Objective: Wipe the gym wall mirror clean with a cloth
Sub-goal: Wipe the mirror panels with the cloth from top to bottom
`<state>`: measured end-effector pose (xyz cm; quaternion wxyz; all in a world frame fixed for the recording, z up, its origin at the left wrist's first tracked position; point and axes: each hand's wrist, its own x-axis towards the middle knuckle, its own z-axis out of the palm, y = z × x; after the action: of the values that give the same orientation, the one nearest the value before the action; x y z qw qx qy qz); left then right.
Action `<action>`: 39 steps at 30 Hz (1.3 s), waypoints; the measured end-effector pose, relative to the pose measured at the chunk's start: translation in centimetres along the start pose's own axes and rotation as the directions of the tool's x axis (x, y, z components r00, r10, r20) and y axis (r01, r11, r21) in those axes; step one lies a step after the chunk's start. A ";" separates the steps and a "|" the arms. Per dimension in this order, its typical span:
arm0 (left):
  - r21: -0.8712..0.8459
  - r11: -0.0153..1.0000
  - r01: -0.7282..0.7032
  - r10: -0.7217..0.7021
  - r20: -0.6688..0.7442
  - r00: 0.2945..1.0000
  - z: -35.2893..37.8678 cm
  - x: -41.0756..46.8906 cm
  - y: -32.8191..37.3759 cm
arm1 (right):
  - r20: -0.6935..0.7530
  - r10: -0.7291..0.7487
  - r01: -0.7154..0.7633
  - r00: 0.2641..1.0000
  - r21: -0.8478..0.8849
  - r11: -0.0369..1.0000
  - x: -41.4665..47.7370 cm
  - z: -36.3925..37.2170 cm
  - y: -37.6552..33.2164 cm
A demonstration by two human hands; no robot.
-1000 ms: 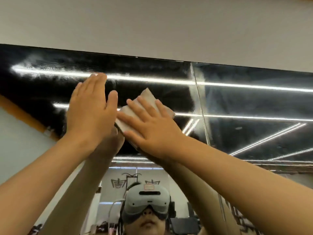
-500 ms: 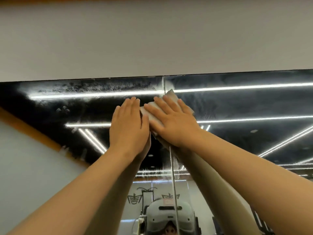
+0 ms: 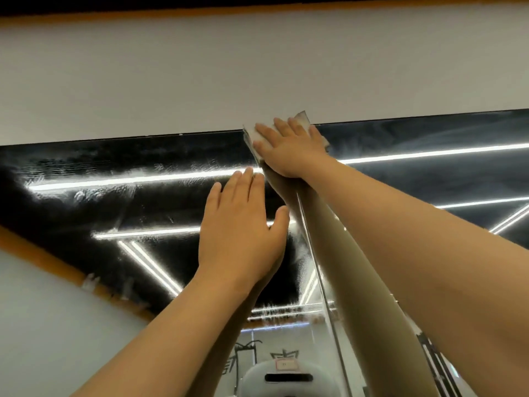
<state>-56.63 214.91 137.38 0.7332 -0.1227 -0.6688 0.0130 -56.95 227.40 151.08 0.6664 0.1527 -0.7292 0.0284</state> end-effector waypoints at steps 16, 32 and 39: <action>-0.163 0.986 0.038 -0.055 -0.098 0.994 -0.1 0.5 5.9 | 0.055 -0.006 0.007 0.998 -0.024 1.000 -2.5 -2.2 9.6; -0.124 0.981 0.149 -0.154 -0.028 0.988 2.0 -0.1 8.8 | 0.062 0.067 -0.065 0.996 -0.034 0.997 -3.4 -4.1 19.5; -0.145 0.980 0.137 -0.146 -0.053 0.988 1.7 -0.3 9.0 | 0.053 0.020 -0.018 0.998 -0.034 0.999 -6.1 -3.5 18.8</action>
<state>-57.07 223.87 135.47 0.7425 -0.1268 -0.6515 -0.0903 -58.05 247.26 148.49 0.6490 0.1352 -0.7484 0.0186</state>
